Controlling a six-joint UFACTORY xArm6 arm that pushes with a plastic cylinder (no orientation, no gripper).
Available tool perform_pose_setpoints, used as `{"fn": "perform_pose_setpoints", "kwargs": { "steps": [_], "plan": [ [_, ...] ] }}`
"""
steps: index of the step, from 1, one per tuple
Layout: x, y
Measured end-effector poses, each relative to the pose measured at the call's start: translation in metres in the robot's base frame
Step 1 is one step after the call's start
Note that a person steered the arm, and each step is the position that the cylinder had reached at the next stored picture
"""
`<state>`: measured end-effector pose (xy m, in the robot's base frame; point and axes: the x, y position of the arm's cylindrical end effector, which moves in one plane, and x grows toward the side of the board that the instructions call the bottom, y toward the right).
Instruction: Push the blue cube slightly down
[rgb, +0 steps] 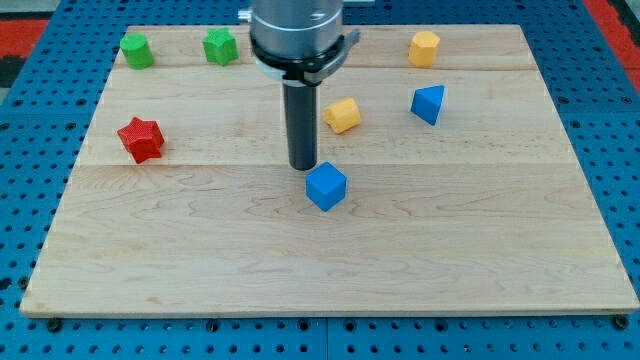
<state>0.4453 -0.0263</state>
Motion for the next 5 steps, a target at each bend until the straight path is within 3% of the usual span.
{"fn": "perform_pose_setpoints", "kwargs": {
  "steps": [1, 3, 4, 5],
  "plan": [
    [-0.033, 0.041],
    [-0.031, 0.053],
    [-0.025, 0.053],
    [0.026, 0.036]
  ]
}}
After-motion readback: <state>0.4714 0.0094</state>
